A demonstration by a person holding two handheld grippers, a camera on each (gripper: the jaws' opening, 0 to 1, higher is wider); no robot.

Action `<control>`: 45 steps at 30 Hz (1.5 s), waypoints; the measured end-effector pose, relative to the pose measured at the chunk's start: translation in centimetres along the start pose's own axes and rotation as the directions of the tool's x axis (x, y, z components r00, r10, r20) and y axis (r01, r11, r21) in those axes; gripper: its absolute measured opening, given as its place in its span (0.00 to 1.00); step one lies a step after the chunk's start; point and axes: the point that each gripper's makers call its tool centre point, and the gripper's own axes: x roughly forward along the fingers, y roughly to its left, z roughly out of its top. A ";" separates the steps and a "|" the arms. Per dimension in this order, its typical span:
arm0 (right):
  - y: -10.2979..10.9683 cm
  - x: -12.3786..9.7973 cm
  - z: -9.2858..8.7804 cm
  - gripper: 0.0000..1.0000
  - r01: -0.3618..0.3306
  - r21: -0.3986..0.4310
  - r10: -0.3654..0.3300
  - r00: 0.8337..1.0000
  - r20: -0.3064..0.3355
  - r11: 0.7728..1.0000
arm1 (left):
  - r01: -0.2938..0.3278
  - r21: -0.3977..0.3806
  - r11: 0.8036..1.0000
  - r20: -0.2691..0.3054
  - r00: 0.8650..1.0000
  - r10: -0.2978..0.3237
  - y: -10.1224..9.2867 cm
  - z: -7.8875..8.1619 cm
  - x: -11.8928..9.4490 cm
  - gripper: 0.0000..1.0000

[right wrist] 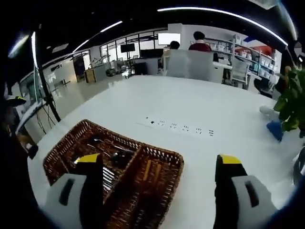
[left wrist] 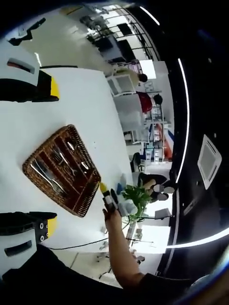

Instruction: Arrange the knives, forks, and spoons in their matching storage slots by inserting each utensil handle-first until every utensil is classified and aligned in the correct compartment

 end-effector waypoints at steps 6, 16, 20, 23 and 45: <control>2.0 -3.1 0.7 0.99 -0.040 -0.078 0.041 0.999 0.003 0.996 | 0.014 0.006 1.000 0.012 1.000 -0.014 -0.5 0.3 0.8 1.00; 5.8 -8.2 0.9 0.99 -0.057 -0.157 0.061 0.998 0.017 0.986 | 0.045 0.006 0.999 0.035 0.998 -0.045 -1.1 0.6 1.0 1.00; 6.5 -9.5 -0.6 0.99 -0.052 -0.166 0.050 0.999 -0.016 0.985 | 0.051 -0.018 0.999 0.025 0.998 -0.050 -1.1 -0.2 0.8 1.00; 7.3 -10.6 -1.3 0.99 -0.045 -0.175 0.043 0.999 -0.016 0.984 | 0.051 -0.020 0.998 0.023 0.998 -0.051 -1.2 -0.7 0.6 1.00; 6.8 -18.5 -2.9 0.99 -0.056 -0.113 0.055 0.998 -0.011 0.992 | 0.018 -0.062 0.998 0.018 1.000 -0.017 -4.2 0.1 -0.6 1.00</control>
